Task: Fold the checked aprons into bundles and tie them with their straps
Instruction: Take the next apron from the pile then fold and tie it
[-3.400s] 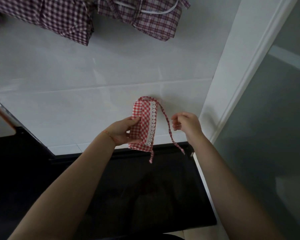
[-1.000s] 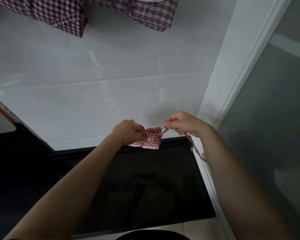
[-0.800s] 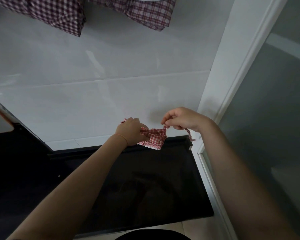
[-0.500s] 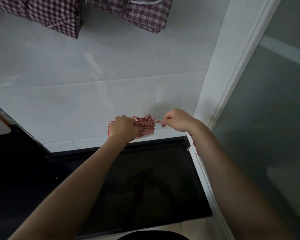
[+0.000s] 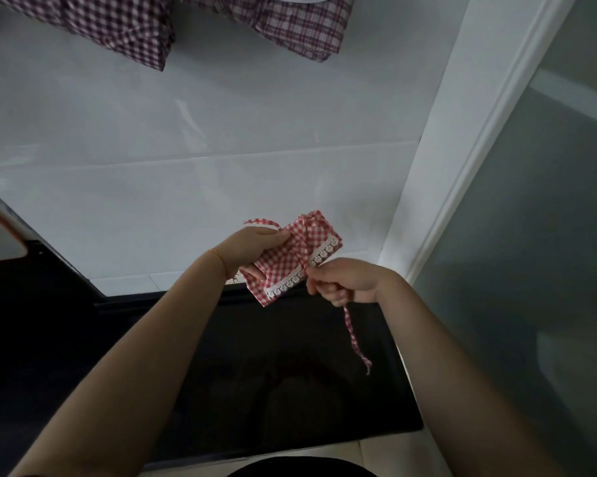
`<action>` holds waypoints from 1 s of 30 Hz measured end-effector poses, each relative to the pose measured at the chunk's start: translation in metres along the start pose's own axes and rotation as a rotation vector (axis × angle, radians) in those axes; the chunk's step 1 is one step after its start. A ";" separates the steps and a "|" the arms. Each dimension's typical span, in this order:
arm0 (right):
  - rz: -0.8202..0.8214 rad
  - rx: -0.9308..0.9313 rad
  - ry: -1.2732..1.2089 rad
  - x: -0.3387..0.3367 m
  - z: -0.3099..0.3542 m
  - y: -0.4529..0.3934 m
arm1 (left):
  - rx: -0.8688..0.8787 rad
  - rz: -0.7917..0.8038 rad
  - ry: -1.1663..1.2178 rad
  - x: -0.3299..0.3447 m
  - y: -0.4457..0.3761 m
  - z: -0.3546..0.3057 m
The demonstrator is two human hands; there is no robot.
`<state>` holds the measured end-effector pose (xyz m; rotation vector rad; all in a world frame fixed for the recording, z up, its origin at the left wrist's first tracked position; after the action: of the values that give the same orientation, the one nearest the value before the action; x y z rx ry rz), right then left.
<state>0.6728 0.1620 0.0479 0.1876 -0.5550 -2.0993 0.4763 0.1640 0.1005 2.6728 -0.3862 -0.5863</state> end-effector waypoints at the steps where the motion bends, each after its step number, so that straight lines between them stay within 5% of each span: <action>1: 0.033 0.011 -0.011 -0.001 -0.004 0.001 | 0.017 0.037 -0.004 -0.001 0.002 -0.001; 8: 0.270 0.170 -0.007 0.003 -0.015 0.001 | 0.045 0.390 -0.141 0.006 0.014 -0.010; 10: 0.062 0.251 -0.122 -0.002 -0.012 0.002 | 0.023 0.472 -0.222 0.016 0.016 -0.010; 12: -0.110 0.315 0.099 -0.013 -0.010 0.000 | 0.009 0.501 -0.338 0.028 0.014 -0.006; 19: -0.285 0.279 0.587 -0.011 -0.004 -0.030 | 0.087 0.332 -0.771 0.053 -0.023 0.030; 25: -0.389 0.310 0.401 0.003 -0.076 -0.050 | 0.239 0.242 -1.001 0.089 -0.048 0.101; 30: -0.417 0.322 0.303 0.020 -0.122 -0.067 | 0.327 0.109 -0.935 0.109 -0.053 0.159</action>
<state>0.6523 0.1381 -0.0895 0.8545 -0.7109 -2.3037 0.5101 0.1262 -0.0931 2.4530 -0.9224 -1.8556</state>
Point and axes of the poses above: each hand's wrist, its own y-axis away from the middle knuckle, its own x-axis out of the palm, z = x × y, the point moved 4 cm from there along -y, towards the middle knuckle, and after that the axes turned 4 degrees about z, right-handed, at the moved point
